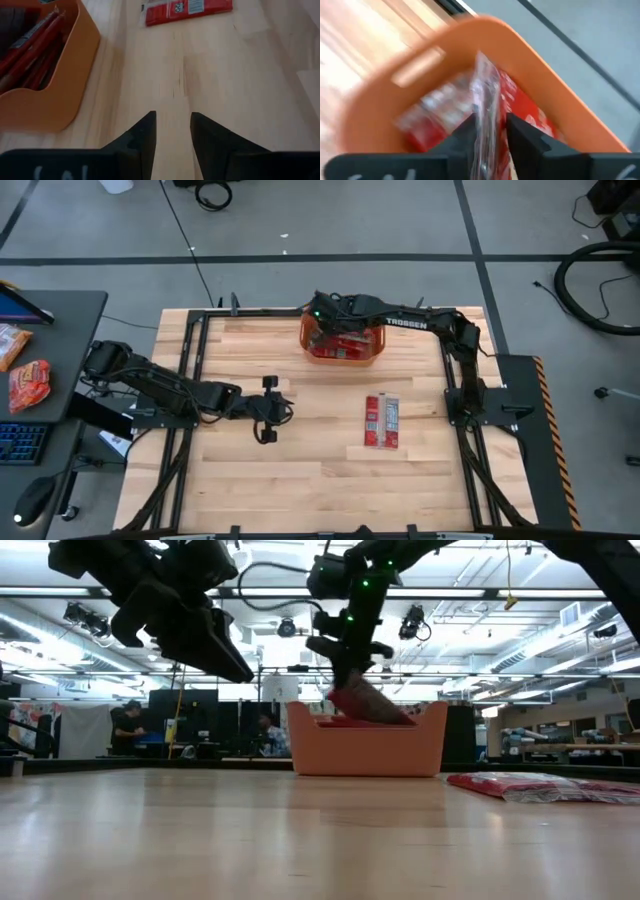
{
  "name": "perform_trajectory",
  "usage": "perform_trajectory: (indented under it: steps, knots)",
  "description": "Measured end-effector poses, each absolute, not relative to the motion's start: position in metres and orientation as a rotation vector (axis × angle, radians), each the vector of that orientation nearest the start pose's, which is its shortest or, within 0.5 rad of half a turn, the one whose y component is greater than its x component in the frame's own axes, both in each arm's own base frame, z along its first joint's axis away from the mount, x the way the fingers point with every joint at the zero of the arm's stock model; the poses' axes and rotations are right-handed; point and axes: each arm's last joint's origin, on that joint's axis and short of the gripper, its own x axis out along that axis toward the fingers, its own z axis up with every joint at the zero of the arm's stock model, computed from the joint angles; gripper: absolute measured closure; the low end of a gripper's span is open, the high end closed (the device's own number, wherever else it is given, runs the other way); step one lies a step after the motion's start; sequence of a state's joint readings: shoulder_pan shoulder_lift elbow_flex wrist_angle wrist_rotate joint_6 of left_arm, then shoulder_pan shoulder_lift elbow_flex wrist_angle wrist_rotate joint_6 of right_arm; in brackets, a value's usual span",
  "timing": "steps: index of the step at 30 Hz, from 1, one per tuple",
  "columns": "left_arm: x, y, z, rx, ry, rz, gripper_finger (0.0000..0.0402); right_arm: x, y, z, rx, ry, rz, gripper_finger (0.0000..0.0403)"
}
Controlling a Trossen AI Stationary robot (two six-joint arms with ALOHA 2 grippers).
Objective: Sort popcorn bags into baskets
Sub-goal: Put the red popcorn bag into the orange bin
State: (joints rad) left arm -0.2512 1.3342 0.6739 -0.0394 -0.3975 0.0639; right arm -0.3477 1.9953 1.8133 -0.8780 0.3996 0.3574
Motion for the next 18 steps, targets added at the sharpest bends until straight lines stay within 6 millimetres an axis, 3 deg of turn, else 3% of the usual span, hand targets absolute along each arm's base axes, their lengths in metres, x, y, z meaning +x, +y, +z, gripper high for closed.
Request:
perform_trajectory:
  steps: [5, 10, 14, 18]
  knots:
    - [0.255, -0.054, 0.197, 0.283, 0.667, 0.117, 0.0276, 0.405, -0.163, 0.282, 0.306, 0.849, -0.775, 0.0262]
    - [0.256, -0.054, 0.197, 0.282, 0.666, 0.118, 0.0276, 0.400, -0.159, 0.286, 0.259, 0.905, -0.699, 0.0245]
    - [0.256, -0.054, 0.196, 0.277, 0.666, 0.119, 0.0276, 0.400, -0.130, 0.290, 0.189, 1.004, -0.473, 0.0243]
    - [0.255, -0.054, 0.196, 0.254, 0.665, 0.127, 0.0276, 0.406, -0.089, 0.286, 0.111, 1.084, -0.360, 0.0245]
